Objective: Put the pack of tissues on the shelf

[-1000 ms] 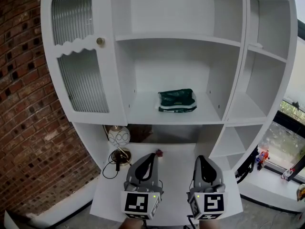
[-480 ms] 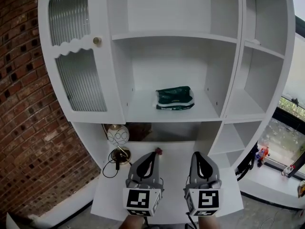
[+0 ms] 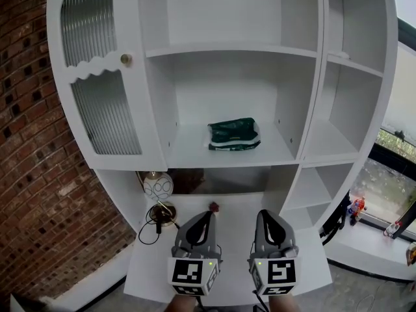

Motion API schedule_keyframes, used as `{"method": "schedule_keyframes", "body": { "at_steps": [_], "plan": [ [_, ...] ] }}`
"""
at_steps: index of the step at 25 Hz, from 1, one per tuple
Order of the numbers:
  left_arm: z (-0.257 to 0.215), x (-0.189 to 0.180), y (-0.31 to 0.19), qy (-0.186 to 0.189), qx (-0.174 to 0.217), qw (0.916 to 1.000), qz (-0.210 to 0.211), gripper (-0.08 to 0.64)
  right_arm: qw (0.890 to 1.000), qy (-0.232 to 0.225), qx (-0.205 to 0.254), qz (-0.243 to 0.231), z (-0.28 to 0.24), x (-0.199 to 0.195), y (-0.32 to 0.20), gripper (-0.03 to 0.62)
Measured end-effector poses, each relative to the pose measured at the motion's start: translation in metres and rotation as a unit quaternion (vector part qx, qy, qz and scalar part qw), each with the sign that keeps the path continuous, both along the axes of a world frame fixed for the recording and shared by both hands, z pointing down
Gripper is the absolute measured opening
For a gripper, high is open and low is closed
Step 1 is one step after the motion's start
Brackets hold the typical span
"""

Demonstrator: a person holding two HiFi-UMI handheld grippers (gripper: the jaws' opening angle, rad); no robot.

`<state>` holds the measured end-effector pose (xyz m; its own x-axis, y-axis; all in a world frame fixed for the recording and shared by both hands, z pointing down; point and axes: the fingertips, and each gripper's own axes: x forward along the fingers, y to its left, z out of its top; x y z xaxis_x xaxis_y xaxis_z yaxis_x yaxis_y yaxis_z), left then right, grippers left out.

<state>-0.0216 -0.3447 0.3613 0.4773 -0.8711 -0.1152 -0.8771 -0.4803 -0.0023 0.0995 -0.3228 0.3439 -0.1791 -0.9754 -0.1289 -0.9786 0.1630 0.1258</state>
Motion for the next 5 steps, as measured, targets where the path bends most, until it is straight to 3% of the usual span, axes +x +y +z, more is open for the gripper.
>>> {"method": "schedule_keyframes", "body": {
  "at_steps": [5],
  "plan": [
    [0.0009,0.0017,0.0009,0.002,-0.003,1.0000,0.003,0.008,1.000,-0.001,-0.007,0.007,-0.0012,0.0030,0.0022,0.002]
  ]
}}
